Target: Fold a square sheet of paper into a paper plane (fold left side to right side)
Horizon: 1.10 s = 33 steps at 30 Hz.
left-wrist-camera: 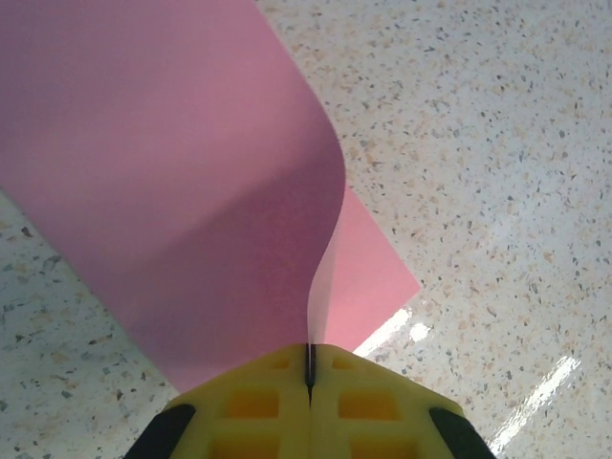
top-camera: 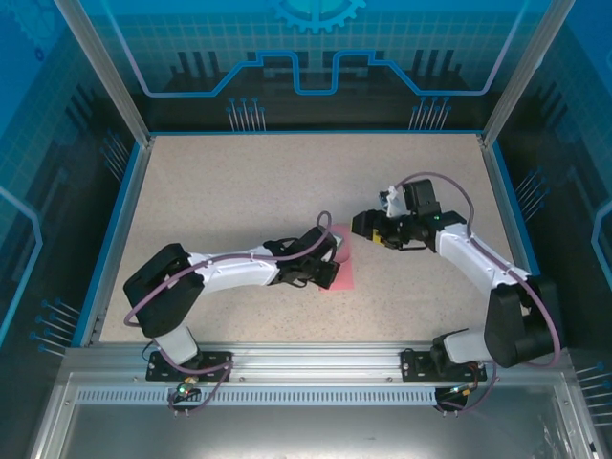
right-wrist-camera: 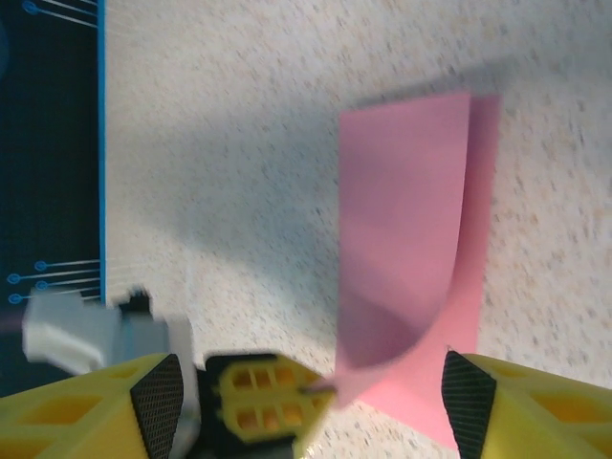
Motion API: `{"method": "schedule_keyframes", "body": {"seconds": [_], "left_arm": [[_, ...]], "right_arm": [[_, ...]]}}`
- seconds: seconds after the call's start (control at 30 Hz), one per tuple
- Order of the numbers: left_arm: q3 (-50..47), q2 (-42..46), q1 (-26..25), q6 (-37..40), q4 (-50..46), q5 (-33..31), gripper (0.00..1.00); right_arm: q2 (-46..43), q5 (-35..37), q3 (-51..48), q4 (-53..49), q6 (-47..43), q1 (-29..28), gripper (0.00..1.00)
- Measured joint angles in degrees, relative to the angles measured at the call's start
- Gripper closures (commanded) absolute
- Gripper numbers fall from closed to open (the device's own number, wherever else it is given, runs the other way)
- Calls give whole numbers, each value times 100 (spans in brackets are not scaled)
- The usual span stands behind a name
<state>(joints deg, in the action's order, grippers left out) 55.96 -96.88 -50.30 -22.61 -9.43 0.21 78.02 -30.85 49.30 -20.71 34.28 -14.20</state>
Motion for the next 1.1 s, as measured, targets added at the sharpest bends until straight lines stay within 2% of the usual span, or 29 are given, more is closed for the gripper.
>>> {"method": "schedule_keyframes", "body": {"seconds": [0.03,0.17,0.3,0.4,0.53,0.77,1.1], "left_arm": [[-44,0,70,-2,52,92,100],[-149,2,337,-20,162,380,100],[-151,2,520,-15,181,520,100],[-151,2,610,-2,179,573,100],[-151,2,704,17,170,590,100],[-151,-52,785,59,72,592,100],[-146,-413,815,76,76,592,100]], "right_arm": [[-26,2,-114,2,-22,0,33],[24,7,-590,50,-42,-52,57],[284,37,-866,192,68,-334,77],[553,118,-914,247,146,-560,87],[894,264,-911,284,203,-737,90],[1388,522,-754,232,221,-938,91],[1569,667,-599,44,216,-992,90]]}}
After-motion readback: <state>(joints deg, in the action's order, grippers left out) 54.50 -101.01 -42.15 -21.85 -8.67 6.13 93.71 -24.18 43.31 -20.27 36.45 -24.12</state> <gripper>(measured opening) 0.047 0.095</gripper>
